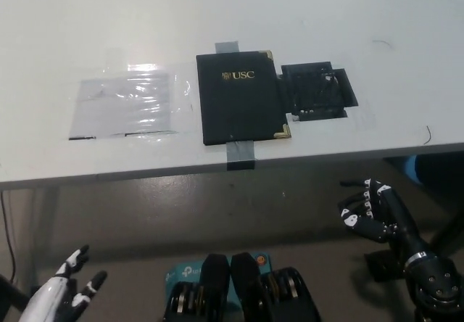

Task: The robot uses its left hand to push the cover of the diary kept in the middle of the desk towards the right to close it

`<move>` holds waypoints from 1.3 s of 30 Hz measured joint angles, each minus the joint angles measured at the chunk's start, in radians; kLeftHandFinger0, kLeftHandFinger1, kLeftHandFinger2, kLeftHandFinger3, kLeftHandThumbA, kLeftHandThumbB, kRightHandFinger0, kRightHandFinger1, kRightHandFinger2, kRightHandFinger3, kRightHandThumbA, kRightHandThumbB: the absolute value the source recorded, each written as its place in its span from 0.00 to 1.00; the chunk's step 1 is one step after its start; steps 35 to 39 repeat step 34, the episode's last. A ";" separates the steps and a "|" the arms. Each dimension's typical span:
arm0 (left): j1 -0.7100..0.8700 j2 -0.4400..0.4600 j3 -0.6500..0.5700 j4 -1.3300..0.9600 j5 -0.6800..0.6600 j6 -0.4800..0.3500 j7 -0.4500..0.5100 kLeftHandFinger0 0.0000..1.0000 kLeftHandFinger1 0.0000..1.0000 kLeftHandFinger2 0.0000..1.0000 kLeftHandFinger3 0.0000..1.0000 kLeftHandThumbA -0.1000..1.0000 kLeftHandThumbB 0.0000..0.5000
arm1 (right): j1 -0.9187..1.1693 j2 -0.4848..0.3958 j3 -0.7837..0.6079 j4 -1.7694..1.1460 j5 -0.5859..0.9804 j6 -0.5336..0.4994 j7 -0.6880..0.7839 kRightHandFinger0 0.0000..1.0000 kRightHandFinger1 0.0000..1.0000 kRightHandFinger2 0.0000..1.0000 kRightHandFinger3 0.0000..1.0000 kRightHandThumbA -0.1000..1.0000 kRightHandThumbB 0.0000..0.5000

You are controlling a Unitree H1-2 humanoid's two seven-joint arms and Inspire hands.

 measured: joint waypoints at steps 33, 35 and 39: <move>-0.066 -0.192 0.364 0.140 -0.477 -0.203 -0.019 0.59 0.69 0.70 0.78 0.92 0.76 | -0.026 0.003 -0.023 0.003 0.000 -0.006 -0.009 0.30 0.33 0.42 0.66 0.63 0.16; -0.066 -0.192 0.364 0.140 -0.477 -0.203 -0.019 0.59 0.69 0.70 0.78 0.92 0.76 | -0.026 0.003 -0.023 0.003 0.000 -0.006 -0.009 0.30 0.33 0.42 0.66 0.63 0.16; -0.066 -0.192 0.364 0.140 -0.477 -0.203 -0.019 0.59 0.69 0.70 0.78 0.92 0.76 | -0.026 0.003 -0.023 0.003 0.000 -0.006 -0.009 0.30 0.33 0.42 0.66 0.63 0.16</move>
